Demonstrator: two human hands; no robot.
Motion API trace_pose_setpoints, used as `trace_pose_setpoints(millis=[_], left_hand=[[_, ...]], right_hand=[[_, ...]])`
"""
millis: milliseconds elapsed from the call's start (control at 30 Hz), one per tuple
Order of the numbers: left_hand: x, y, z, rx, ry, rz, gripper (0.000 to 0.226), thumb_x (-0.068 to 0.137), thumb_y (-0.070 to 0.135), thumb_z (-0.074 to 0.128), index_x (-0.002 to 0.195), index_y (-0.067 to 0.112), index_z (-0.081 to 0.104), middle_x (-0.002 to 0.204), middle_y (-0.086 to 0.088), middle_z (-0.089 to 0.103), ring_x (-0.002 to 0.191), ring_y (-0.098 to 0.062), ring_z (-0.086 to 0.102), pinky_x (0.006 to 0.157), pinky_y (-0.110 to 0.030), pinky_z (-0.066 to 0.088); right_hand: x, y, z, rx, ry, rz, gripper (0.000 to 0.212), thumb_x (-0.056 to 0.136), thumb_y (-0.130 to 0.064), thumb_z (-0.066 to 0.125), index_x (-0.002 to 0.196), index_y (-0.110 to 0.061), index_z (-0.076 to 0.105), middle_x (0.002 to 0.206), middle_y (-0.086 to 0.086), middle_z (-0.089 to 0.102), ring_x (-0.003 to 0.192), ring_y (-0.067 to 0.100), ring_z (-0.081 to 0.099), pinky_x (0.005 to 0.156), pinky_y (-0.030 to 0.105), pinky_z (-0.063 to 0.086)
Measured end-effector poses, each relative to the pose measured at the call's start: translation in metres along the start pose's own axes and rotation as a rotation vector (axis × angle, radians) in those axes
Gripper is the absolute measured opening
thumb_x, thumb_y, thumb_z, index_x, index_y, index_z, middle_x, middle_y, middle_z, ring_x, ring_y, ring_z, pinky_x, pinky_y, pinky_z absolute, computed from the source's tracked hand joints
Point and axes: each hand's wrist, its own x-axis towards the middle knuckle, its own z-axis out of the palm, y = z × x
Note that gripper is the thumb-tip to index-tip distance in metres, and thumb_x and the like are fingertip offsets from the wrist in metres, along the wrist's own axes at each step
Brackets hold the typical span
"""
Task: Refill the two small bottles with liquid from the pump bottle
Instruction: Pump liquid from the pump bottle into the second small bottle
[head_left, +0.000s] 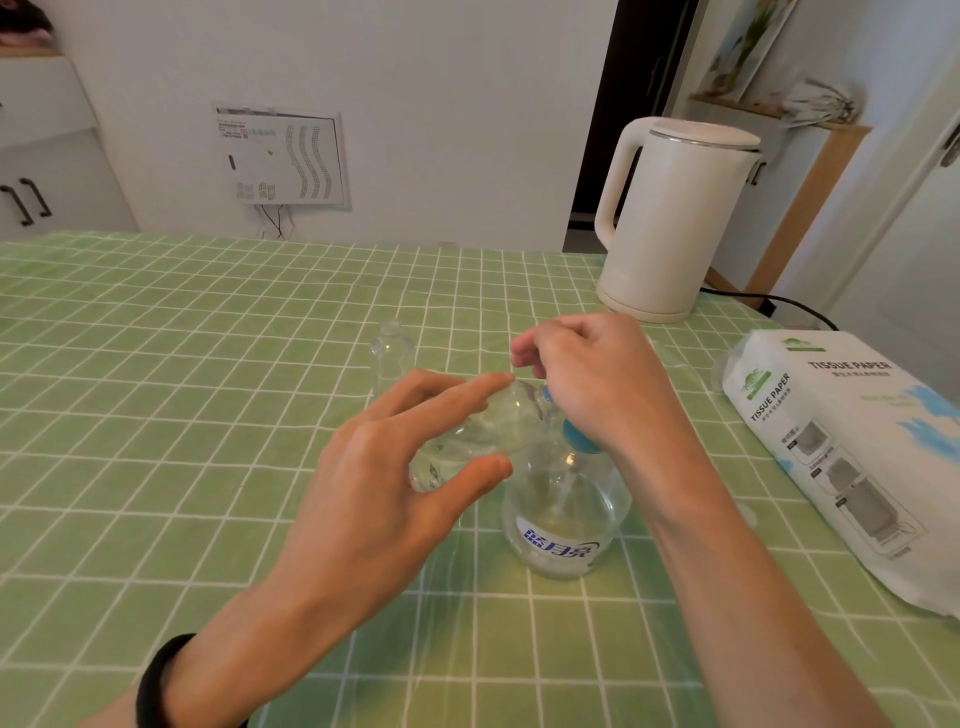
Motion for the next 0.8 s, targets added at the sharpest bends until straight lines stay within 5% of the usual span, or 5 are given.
trace_pose_setpoints(millis=[200, 367, 500, 633, 800], left_hand=[[0.0003, 0.001, -0.0014, -0.015, 0.011, 0.003, 0.052, 0.089, 0.044, 0.079, 0.139, 0.041, 0.064, 0.118, 0.023, 0.067, 0.113, 0.0, 0.066, 0.097, -0.02, 0.05], [0.0024, -0.0013, -0.0008, 0.004, -0.001, 0.001, 0.055, 0.086, 0.043, 0.075, 0.14, 0.042, 0.063, 0.119, 0.026, 0.066, 0.113, 0.003, 0.065, 0.096, -0.016, 0.049], [0.0006, 0.0006, -0.0001, -0.004, -0.002, 0.0, 0.054, 0.085, 0.045, 0.073, 0.139, 0.04, 0.065, 0.119, 0.026, 0.066, 0.112, 0.002, 0.065, 0.096, -0.014, 0.049], [-0.0006, 0.0017, -0.0005, -0.01, 0.002, 0.003, 0.054, 0.086, 0.047, 0.074, 0.139, 0.039, 0.064, 0.119, 0.025, 0.067, 0.113, 0.002, 0.066, 0.097, -0.015, 0.049], [-0.0001, 0.0026, -0.0015, -0.008, 0.013, 0.001, 0.051, 0.089, 0.048, 0.076, 0.139, 0.04, 0.065, 0.118, 0.024, 0.067, 0.113, 0.003, 0.065, 0.096, -0.011, 0.047]], right_hand=[[-0.0014, -0.0032, -0.0021, -0.038, 0.033, -0.084, 0.037, 0.096, -0.028, 0.049, 0.098, -0.004, 0.077, 0.096, 0.012, 0.078, 0.059, 0.023, 0.06, 0.075, 0.048, 0.059], [0.0047, -0.0001, 0.0001, -0.017, 0.018, -0.021, 0.032, 0.095, -0.019, 0.052, 0.098, 0.0, 0.078, 0.095, 0.004, 0.081, 0.091, 0.027, 0.072, 0.081, 0.047, 0.059], [0.0026, 0.0016, -0.0002, 0.007, -0.026, -0.007, 0.032, 0.096, -0.017, 0.053, 0.094, -0.001, 0.08, 0.091, -0.009, 0.081, 0.087, 0.024, 0.07, 0.062, 0.019, 0.058], [-0.0002, -0.0007, -0.0011, -0.017, -0.009, -0.044, 0.036, 0.097, -0.023, 0.049, 0.101, -0.001, 0.077, 0.102, 0.014, 0.079, 0.096, 0.033, 0.071, 0.084, 0.048, 0.057], [-0.0003, -0.0032, -0.0011, -0.031, 0.008, -0.106, 0.039, 0.097, -0.027, 0.048, 0.1, -0.001, 0.076, 0.1, 0.014, 0.078, 0.08, 0.032, 0.072, 0.08, 0.052, 0.058]])
